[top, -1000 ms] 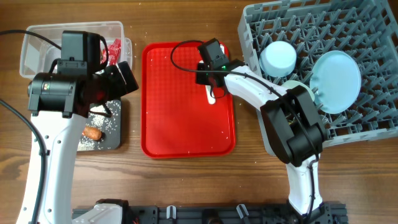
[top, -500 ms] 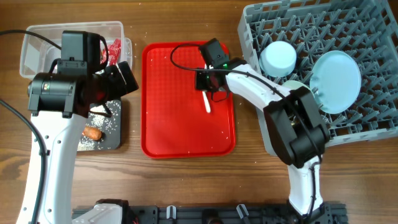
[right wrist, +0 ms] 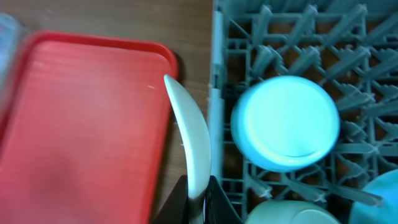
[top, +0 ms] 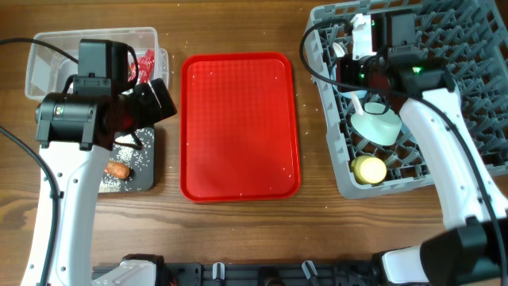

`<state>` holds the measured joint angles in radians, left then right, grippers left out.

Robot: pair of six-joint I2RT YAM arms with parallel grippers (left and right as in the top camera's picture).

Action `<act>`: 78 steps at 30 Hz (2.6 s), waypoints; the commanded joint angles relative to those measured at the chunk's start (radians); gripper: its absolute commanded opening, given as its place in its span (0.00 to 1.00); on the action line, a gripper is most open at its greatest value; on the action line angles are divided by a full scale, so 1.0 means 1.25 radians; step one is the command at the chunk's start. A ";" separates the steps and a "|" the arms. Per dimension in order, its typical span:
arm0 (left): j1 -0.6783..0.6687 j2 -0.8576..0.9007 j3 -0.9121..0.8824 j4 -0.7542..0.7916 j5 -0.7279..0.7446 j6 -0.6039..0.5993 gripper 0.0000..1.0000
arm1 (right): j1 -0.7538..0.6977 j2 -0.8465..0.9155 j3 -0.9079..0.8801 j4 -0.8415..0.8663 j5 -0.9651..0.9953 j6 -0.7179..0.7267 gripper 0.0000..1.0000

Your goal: Sort waste into correct bins and load items into the dishwasher rack

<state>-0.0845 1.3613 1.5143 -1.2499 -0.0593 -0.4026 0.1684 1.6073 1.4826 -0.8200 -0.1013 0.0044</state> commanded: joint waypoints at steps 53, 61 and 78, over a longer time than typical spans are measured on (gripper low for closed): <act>0.003 -0.003 0.008 0.003 -0.008 -0.002 1.00 | -0.046 -1.146 -1.079 0.647 0.062 0.164 1.00; 0.003 -0.003 0.008 0.003 -0.008 -0.002 1.00 | -0.046 -1.284 -1.176 0.647 0.059 0.190 1.00; 0.003 -0.003 0.008 0.003 -0.008 -0.002 1.00 | -0.046 -1.282 -1.182 0.661 0.059 0.254 1.00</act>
<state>-0.0845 1.3613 1.5143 -1.2499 -0.0593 -0.4026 0.1104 0.0200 0.0078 -0.0006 -0.0116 0.3107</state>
